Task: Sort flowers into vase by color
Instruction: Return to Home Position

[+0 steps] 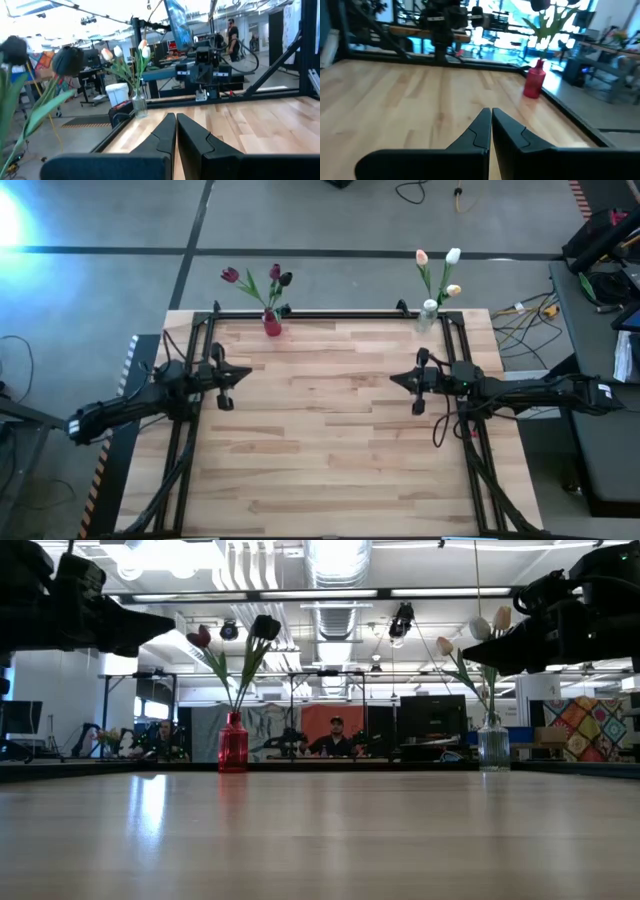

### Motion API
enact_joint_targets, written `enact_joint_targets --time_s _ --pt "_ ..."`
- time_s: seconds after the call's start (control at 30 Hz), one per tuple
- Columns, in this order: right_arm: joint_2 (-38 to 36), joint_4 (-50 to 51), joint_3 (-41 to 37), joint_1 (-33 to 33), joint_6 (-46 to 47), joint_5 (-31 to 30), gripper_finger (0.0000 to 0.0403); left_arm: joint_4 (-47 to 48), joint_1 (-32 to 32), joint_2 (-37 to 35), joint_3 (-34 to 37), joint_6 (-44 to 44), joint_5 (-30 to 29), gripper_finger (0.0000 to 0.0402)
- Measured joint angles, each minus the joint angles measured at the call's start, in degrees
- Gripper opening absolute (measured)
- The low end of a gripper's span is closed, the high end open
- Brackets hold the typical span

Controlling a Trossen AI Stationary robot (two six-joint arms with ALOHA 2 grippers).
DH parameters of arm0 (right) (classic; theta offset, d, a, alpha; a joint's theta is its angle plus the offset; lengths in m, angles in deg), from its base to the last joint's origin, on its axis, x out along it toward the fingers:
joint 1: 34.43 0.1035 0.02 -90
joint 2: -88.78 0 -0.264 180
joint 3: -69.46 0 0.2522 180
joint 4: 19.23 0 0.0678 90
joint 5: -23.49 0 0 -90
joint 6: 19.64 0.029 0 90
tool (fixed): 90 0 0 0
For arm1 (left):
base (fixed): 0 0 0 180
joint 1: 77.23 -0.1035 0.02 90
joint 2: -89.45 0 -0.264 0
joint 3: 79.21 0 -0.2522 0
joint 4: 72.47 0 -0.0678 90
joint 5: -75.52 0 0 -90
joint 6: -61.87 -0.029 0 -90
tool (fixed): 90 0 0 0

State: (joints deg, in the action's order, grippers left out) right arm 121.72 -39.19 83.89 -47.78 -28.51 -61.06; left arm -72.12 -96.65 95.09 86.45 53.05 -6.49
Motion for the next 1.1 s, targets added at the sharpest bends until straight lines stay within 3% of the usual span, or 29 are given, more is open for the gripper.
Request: enact_joint_targets --time_s 0.1,0.27,0.5,0.63,0.87,1.03,1.1 --pt "0.0 0.0 0.0 0.1 -1.0 -3.3 0.0008 7.8 0.0 -5.8 0.0 0.6 -2.5 0.0000" --pt "0.3 -2.0 0.0 0.1 -2.3 -6.8 0.0008 12.1 0.4 -5.5 0.0 1.8 -5.7 0.0000" --pt "0.0 -2.9 0.0 -0.9 -6.1 -6.9 0.0008 12.3 0.5 -5.7 0.0 2.1 -8.5 0.0000" --pt "-2.2 -2.5 0.0 -0.8 -4.0 -3.0 0.0008 12.4 0.5 -5.7 0.0 2.5 -8.6 0.0000" --pt "-15.1 6.4 -0.1 -0.8 -4.0 -4.8 0.0008 13.8 0.5 -5.7 -0.9 2.7 -10.2 0.0000" --pt "-31.8 21.6 -0.1 -0.8 -2.9 -13.4 0.0008 15.9 0.5 -5.7 -2.1 3.8 -12.1 0.0000" --pt "-33.0 22.0 -0.1 -0.8 -1.5 -14.2 0.0008 16.6 0.5 -5.7 -2.2 4.8 -14.0 0.0000"
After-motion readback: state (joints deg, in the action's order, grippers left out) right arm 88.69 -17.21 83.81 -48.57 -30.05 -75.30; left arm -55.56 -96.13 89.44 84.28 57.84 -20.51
